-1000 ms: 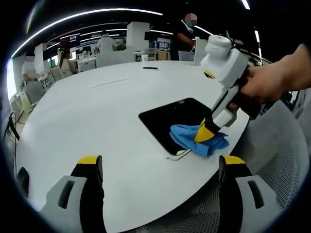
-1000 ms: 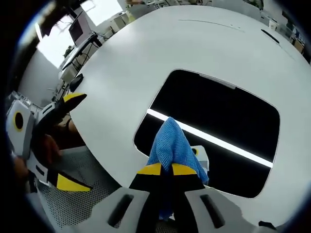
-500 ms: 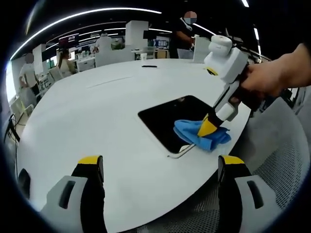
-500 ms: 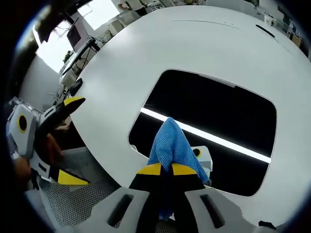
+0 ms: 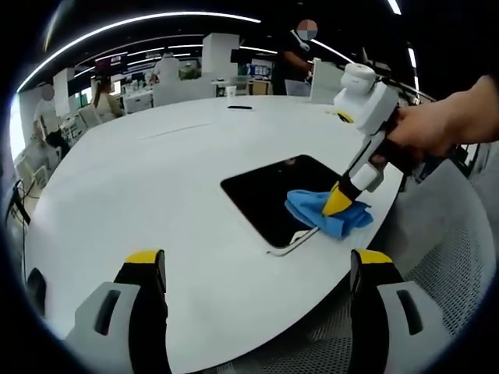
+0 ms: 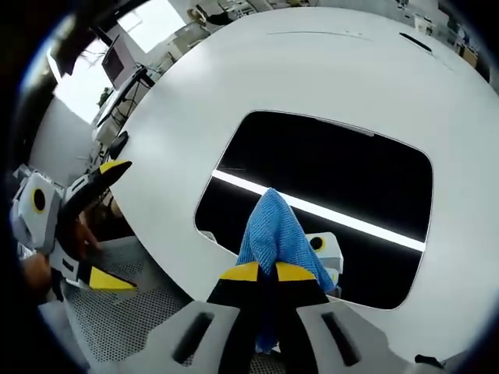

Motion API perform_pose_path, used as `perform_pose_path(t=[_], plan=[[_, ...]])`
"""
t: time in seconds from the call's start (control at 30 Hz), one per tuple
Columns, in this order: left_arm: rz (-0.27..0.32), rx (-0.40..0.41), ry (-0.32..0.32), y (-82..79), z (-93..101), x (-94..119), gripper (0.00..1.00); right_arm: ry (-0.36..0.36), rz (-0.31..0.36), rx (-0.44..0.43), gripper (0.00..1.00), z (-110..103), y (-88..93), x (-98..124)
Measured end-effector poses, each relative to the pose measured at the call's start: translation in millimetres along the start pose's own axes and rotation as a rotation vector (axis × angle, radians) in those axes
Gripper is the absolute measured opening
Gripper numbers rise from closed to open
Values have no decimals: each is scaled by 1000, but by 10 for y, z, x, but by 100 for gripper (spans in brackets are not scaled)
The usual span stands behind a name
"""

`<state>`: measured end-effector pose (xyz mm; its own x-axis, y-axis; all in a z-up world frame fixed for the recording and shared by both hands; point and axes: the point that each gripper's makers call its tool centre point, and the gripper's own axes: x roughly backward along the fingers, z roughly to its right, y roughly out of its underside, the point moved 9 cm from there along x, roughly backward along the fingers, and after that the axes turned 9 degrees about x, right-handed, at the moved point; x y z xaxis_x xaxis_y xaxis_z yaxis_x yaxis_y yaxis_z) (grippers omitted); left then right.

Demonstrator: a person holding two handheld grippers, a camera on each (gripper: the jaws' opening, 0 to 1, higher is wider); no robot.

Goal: Wipe the mirror surface with the cleaning cloth until all visible marks leave the cleaned area.

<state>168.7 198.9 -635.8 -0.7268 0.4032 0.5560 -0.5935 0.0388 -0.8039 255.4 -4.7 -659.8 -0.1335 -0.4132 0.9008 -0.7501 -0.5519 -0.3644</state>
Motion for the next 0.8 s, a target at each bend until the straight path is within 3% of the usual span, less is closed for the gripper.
perform_pose_path(t=[0.37,0.8], plan=[[-5,7,3,1,6,3,97,6,-11,11,0,11,-38,-25],[-2,17,10,12,-5,-17,98,24,-7,6,0,100,-206,-33]])
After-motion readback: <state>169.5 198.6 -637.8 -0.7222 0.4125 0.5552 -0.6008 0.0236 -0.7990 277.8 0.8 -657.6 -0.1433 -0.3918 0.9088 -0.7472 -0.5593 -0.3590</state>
